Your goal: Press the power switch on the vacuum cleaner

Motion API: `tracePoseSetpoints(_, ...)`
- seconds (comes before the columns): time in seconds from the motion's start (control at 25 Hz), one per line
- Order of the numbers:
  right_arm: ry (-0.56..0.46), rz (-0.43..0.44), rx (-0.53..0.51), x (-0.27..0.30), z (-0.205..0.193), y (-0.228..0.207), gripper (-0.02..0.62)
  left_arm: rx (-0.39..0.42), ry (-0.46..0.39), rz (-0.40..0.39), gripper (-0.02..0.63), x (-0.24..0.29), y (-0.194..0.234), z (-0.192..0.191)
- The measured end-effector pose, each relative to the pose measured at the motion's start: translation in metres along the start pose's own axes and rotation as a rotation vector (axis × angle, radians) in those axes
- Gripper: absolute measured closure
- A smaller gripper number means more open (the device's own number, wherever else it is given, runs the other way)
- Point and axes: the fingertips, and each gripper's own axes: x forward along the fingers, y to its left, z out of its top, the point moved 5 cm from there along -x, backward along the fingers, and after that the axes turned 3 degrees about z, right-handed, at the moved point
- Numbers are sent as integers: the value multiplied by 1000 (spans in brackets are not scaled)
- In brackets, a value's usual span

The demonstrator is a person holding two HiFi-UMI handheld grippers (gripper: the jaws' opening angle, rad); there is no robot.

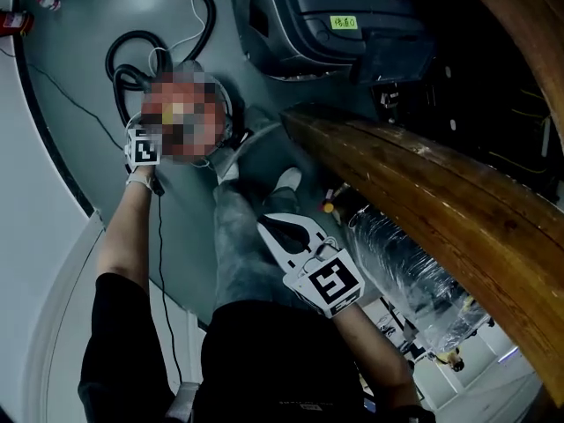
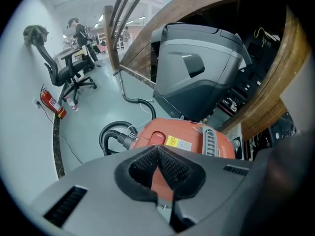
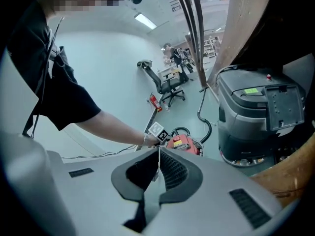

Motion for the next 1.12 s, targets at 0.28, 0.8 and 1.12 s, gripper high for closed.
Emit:
tracePoseSetpoints(0.28,75,46,-6,34,-15,-7,568,-24,15,7,591,36,10,-4)
tracePoseSetpoints(0.8,113,77,16,43,-25,-10,568,-18,108,-10,591,52,11,-9)
tracePoseSetpoints(1.12,98,59,23,37,-24,-20,568,-75,103,-14,591,51,10,-11)
